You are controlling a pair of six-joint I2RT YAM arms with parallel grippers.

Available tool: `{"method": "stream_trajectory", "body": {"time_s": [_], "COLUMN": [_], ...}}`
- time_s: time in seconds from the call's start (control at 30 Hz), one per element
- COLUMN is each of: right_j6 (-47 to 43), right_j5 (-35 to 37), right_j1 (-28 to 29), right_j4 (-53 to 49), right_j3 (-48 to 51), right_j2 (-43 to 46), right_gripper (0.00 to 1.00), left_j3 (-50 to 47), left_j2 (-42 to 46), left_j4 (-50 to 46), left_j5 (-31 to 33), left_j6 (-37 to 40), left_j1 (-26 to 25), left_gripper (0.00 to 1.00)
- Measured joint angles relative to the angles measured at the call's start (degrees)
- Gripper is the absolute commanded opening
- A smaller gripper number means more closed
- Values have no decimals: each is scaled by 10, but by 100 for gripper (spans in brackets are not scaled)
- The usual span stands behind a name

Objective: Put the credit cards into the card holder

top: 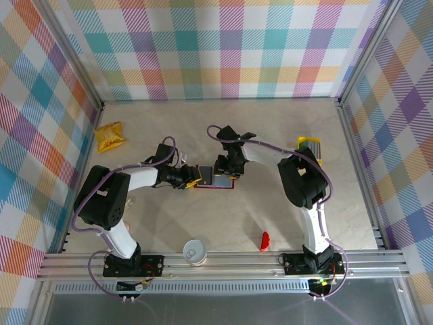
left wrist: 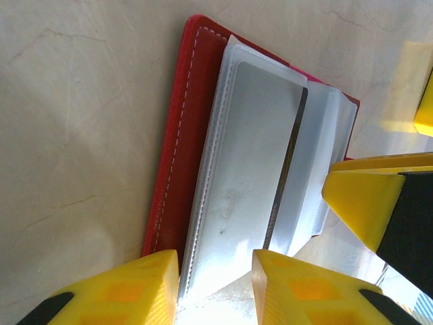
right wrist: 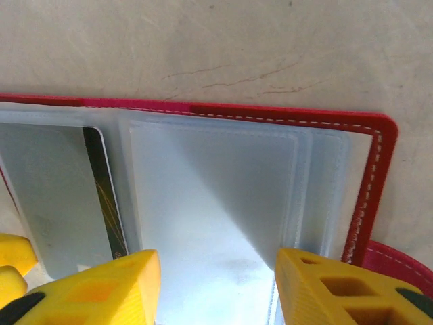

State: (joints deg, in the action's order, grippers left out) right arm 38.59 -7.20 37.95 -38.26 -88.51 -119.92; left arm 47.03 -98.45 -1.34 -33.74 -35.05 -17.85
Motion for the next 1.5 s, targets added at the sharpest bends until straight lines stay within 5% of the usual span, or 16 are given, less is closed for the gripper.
{"method": "stream_trajectory", "body": {"time_s": [1.5], "right_j6": [40], "right_j5": [-59], "right_j1": [18], "right_j4": [47], "right_j3": [-31], "right_j2": [-23], "right_gripper": [44], "left_j3": [0], "left_j2": [27], "left_j4": [-22], "left_j5": [38], "left_j6": [3], "left_j1": [0], "left_gripper": [37]}}
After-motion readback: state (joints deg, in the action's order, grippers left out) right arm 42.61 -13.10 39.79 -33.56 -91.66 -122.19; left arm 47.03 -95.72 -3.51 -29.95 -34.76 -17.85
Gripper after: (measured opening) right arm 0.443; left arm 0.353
